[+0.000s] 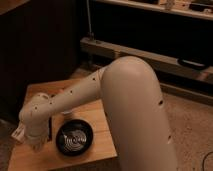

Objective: Push the ceramic bowl across the table

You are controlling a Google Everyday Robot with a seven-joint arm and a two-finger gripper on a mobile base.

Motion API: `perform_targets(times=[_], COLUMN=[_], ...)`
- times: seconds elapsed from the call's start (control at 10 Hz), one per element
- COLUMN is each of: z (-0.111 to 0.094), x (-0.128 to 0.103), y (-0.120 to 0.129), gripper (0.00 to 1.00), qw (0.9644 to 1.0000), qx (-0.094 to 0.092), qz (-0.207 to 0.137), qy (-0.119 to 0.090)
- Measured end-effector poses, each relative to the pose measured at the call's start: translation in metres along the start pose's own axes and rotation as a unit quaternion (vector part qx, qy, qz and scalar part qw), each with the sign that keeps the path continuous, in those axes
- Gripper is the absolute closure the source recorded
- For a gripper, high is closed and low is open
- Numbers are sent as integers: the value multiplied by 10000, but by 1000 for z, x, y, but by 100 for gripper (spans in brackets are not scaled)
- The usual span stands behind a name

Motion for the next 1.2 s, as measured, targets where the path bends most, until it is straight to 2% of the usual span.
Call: perform_targets(times=[0.5,1.2], z=[-3,4], x=[-3,-2], y=[-15,-19], gripper=[100,100], qw=[9998,9998], qx=[39,-61], qz=[147,80], qy=[-150,-142])
